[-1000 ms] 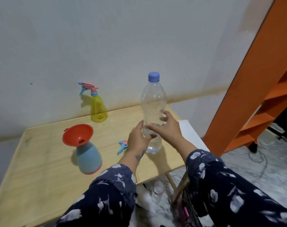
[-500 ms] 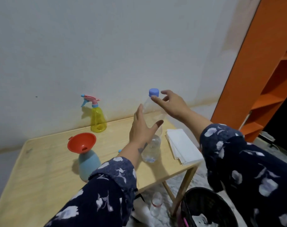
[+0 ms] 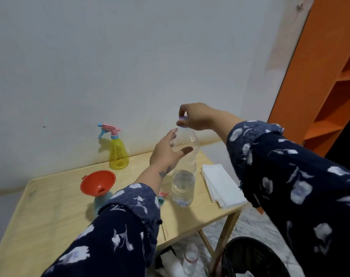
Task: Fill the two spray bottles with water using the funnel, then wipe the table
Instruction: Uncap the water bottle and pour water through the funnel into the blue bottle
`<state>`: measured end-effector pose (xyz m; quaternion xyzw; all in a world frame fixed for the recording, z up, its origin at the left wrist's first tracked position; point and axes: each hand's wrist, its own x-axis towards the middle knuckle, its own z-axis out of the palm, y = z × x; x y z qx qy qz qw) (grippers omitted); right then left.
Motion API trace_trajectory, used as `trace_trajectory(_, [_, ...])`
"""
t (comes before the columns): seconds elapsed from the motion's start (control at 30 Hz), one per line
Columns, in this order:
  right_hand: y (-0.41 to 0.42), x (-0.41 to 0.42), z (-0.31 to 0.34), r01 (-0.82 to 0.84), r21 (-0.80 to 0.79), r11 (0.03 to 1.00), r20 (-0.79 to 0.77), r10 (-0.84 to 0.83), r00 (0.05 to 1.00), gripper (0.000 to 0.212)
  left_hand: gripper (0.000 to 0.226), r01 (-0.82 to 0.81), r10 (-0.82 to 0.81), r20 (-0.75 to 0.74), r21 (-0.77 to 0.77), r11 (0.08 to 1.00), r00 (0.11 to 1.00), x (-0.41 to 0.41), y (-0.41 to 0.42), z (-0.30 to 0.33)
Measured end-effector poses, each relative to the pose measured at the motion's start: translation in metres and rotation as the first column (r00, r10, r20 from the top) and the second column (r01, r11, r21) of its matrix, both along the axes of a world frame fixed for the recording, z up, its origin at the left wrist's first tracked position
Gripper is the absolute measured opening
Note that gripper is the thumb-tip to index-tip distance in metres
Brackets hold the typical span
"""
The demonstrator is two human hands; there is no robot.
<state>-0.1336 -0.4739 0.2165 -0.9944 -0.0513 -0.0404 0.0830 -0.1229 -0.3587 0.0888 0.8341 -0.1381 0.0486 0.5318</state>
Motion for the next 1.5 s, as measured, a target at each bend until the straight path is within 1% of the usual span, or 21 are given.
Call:
trace_trajectory(0.07, [-0.006, -0.005, 0.005, -0.054, 0.061, 0.997, -0.066, 0.058, 0.996, 0.027, 0.079, 0.02, -0.02, -0.014, -0.018, 1.0, 1.0, 0.0, 0.002, 0.001])
trace_trajectory(0.17, [-0.008, -0.004, 0.01, -0.066, -0.001, 0.998, -0.076, 0.066, 0.995, 0.027, 0.079, 0.03, -0.031, -0.025, -0.032, 0.999, 0.999, 0.001, -0.001, 0.002])
trace_trajectory(0.23, [-0.005, 0.001, 0.011, -0.028, -0.07, 0.997, -0.031, 0.026, 0.999, 0.034, 0.08, 0.031, -0.031, -0.023, -0.027, 0.999, 0.999, 0.001, -0.002, 0.001])
trace_trajectory(0.3, [-0.003, 0.006, 0.01, 0.054, -0.119, 0.991, 0.044, -0.049, 0.998, 0.046, 0.081, 0.031, -0.032, -0.024, -0.028, 0.999, 0.999, 0.002, -0.002, 0.0])
trace_trajectory(0.33, [-0.001, 0.008, 0.009, 0.08, -0.144, 0.986, 0.073, -0.07, 0.995, 0.047, 0.082, 0.034, -0.035, -0.027, -0.029, 0.999, 0.999, 0.002, -0.002, 0.0])
trace_trajectory(0.37, [0.001, 0.008, 0.01, 0.081, -0.176, 0.981, 0.076, -0.068, 0.995, 0.045, 0.083, 0.038, -0.039, -0.03, -0.031, 0.999, 0.999, 0.003, -0.003, 0.0])
trace_trajectory(0.43, [0.002, 0.006, 0.013, 0.038, -0.212, 0.977, 0.017, -0.035, 0.999, 0.032, 0.083, 0.046, -0.047, -0.037, -0.032, 0.998, 0.998, 0.004, -0.003, -0.001])
trace_trajectory(0.5, [-0.001, 0.001, 0.018, -0.032, -0.159, 0.987, -0.033, 0.027, 0.999, 0.026, 0.083, 0.057, -0.059, -0.044, -0.043, 0.997, 0.997, 0.005, -0.003, -0.001])
trace_trajectory(0.57, [-0.006, -0.002, 0.021, -0.107, -0.088, 0.99, -0.024, 0.105, 0.994, 0.027, 0.083, 0.066, -0.068, -0.05, -0.053, 0.996, 0.996, 0.006, -0.002, 0.0])
trace_trajectory(0.63, [-0.011, 0.0, 0.019, -0.126, -0.039, 0.991, 0.005, 0.126, 0.992, 0.027, 0.082, 0.072, -0.074, -0.041, -0.05, 0.996, 0.996, 0.005, -0.001, 0.0])
trace_trajectory(0.67, [-0.016, 0.002, 0.016, -0.11, 0.026, 0.994, 0.019, 0.11, 0.994, 0.026, 0.08, 0.076, -0.077, -0.033, -0.047, 0.996, 0.996, 0.005, -0.001, -0.001])
trace_trajectory(0.73, [-0.027, 0.005, 0.006, -0.05, 0.231, 0.972, 0.064, 0.036, 0.997, 0.025, 0.079, 0.081, -0.082, -0.022, -0.042, 0.996, 0.996, 0.004, 0.0, -0.002])
trace_trajectory(0.77, [-0.034, 0.006, -0.001, -0.013, 0.321, 0.947, 0.092, -0.017, 0.996, 0.025, 0.078, 0.084, -0.085, -0.018, -0.041, 0.996, 0.996, 0.003, 0.0, -0.003])
trace_trajectory(0.8, [-0.041, 0.006, -0.01, 0.027, 0.376, 0.926, 0.112, -0.074, 0.991, 0.026, 0.078, 0.088, -0.089, -0.015, -0.043, 0.995, 0.996, 0.003, 0.0, -0.003])
trace_trajectory(0.87, [-0.054, 0.005, -0.034, 0.111, 0.402, 0.909, 0.105, -0.166, 0.98, 0.028, 0.077, 0.092, -0.093, -0.01, -0.056, 0.994, 0.996, 0.002, -0.001, -0.005])
trace_trajectory(1.07, [-0.065, -0.011, -0.141, 0.293, 0.373, 0.881, -0.169, -0.246, 0.954, 0.026, 0.076, 0.08, -0.079, 0.015, -0.073, 0.994, 0.997, -0.001, -0.003, -0.009])
trace_trajectory(1.2, [-0.059, -0.026, -0.219, 0.349, 0.303, 0.887, -0.292, -0.262, 0.92, 0.027, 0.074, 0.074, -0.072, 0.03, -0.099, 0.992, 0.997, -0.001, -0.005, -0.014])
trace_trajectory(1.3, [-0.052, -0.037, -0.265, 0.379, 0.287, 0.88, -0.304, -0.291, 0.907, 0.034, 0.074, 0.066, -0.064, 0.027, -0.116, 0.991, 0.998, 0.0, -0.007, -0.016])
trace_trajectory(1.37, [-0.048, -0.041, -0.286, 0.384, 0.253, 0.888, -0.297, -0.306, 0.904, 0.033, 0.073, 0.064, -0.061, 0.028, -0.12, 0.991, 0.998, 0.0, -0.008, -0.017])
trace_trajectory(1.43, [-0.047, -0.043, -0.299, 0.383, 0.227, 0.895, -0.277, -0.317, 0.907, 0.031, 0.073, 0.064, -0.061, 0.026, -0.117, 0.991, 0.998, 0.001, -0.008, -0.018])
trace_trajectory(1.5, [-0.049, -0.042, -0.303, 0.381, 0.217, 0.899, -0.3, -0.31, 0.902, 0.035, 0.073, 0.065, -0.063, 0.026, -0.111, 0.992, 0.998, 0.0, -0.008, -0.017])
